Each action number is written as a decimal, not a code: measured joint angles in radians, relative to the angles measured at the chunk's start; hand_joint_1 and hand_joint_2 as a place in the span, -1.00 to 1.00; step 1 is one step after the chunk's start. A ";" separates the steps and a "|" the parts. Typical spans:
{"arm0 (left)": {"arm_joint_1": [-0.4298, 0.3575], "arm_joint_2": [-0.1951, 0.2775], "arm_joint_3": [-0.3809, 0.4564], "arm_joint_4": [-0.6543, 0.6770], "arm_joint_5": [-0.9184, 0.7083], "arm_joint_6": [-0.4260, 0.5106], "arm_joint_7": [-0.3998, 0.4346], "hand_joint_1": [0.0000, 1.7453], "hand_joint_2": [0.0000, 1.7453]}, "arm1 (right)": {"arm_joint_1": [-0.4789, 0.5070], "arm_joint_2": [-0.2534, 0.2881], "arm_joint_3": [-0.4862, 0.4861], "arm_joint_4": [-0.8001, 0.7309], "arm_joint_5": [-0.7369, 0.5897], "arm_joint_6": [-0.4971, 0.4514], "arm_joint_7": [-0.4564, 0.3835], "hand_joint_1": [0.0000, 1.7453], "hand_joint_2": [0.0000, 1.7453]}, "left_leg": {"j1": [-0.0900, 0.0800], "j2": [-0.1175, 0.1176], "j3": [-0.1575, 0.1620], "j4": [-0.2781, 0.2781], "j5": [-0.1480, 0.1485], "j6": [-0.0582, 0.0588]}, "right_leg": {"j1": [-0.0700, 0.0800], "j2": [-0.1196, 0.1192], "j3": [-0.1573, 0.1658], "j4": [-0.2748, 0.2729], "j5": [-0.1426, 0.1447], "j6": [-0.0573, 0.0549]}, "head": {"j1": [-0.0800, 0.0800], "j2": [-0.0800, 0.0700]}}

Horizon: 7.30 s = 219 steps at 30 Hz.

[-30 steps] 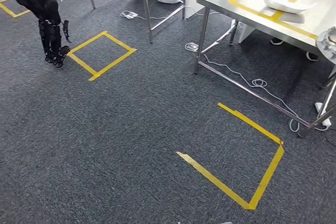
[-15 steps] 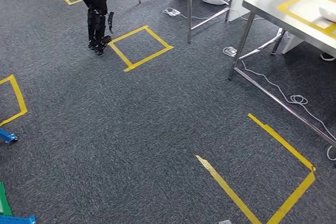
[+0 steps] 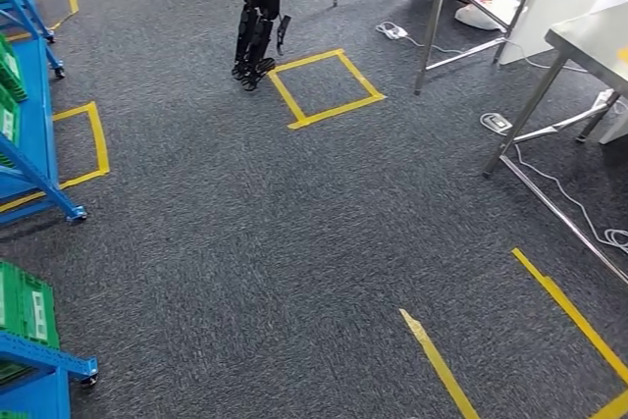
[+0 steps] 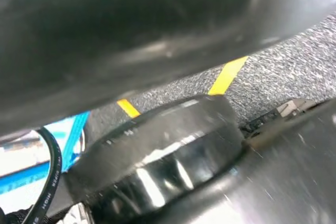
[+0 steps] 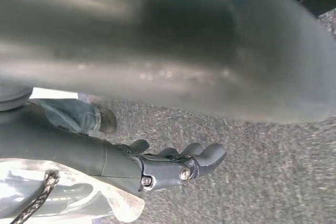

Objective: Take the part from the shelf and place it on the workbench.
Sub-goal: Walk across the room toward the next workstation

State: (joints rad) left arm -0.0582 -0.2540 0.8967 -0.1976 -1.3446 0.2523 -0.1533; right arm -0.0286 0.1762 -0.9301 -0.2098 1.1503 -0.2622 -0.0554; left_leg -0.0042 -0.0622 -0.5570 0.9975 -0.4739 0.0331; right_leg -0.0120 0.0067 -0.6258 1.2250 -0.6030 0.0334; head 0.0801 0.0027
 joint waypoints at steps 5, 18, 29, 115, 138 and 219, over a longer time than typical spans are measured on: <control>-0.002 0.000 0.006 0.000 0.020 0.000 -0.010 -1.00 -1.00 | -0.002 0.000 0.012 0.001 0.016 0.012 -0.008 -1.00 -1.00 | 0.002 -0.063 -0.009 0.006 0.002 -0.021 | -0.002 0.077 0.099 -0.222 0.087 -0.011 | 0.000 0.000; 0.001 0.005 0.026 0.000 0.028 0.000 -0.014 -1.00 -1.00 | -0.004 0.004 0.025 0.002 0.023 0.017 -0.007 -1.00 -1.00 | 0.000 0.125 -0.018 0.045 -0.007 -0.045 | 0.006 -0.103 0.128 -0.237 0.070 -0.025 | -0.008 0.000; -0.002 0.007 0.034 0.000 0.050 0.000 -0.021 -1.00 -1.00 | -0.002 0.006 0.041 0.002 0.050 0.007 -0.008 -1.00 -1.00 | 0.002 0.021 0.002 -0.003 0.001 -0.001 | 0.000 -0.008 -0.023 0.072 -0.060 0.010 | 0.002 0.000; -0.002 0.014 0.132 0.000 0.109 -0.035 -0.028 -1.00 -1.00 | 0.011 -0.016 0.248 -0.003 0.349 0.058 -0.008 -1.00 -1.00 | -0.011 0.106 0.004 -0.004 0.002 -0.003 | 0.009 -0.110 0.109 -0.203 0.052 -0.012 | -0.013 0.000; -0.003 0.017 0.125 0.000 0.037 -0.031 -0.023 -1.00 1.00 | -0.008 0.008 0.200 -0.003 0.289 0.077 0.034 -1.00 -1.00 | 0.001 -0.022 0.007 0.012 -0.001 0.014 | 0.001 0.044 0.100 -0.204 0.072 -0.026 | -0.017 0.000; 0.090 0.127 -0.331 -0.071 0.661 -0.145 0.049 -1.00 -1.00 | 0.070 -0.058 0.462 -0.080 -0.398 0.160 0.001 -1.00 -1.00 | 0.001 -0.021 0.007 0.011 -0.007 -0.033 | -0.001 0.043 0.101 -0.207 0.070 -0.026 | -0.016 0.000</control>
State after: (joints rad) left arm 0.0322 -0.1271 0.5658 -0.2689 -0.6831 0.1076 -0.1044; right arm 0.0411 0.1183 -0.4680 -0.2894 0.7520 -0.1019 -0.0540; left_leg -0.0036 -0.0834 -0.5503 1.0082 -0.4809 -0.0001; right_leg -0.0135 0.0498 -0.5243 1.0183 -0.5334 0.0073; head 0.0639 0.0027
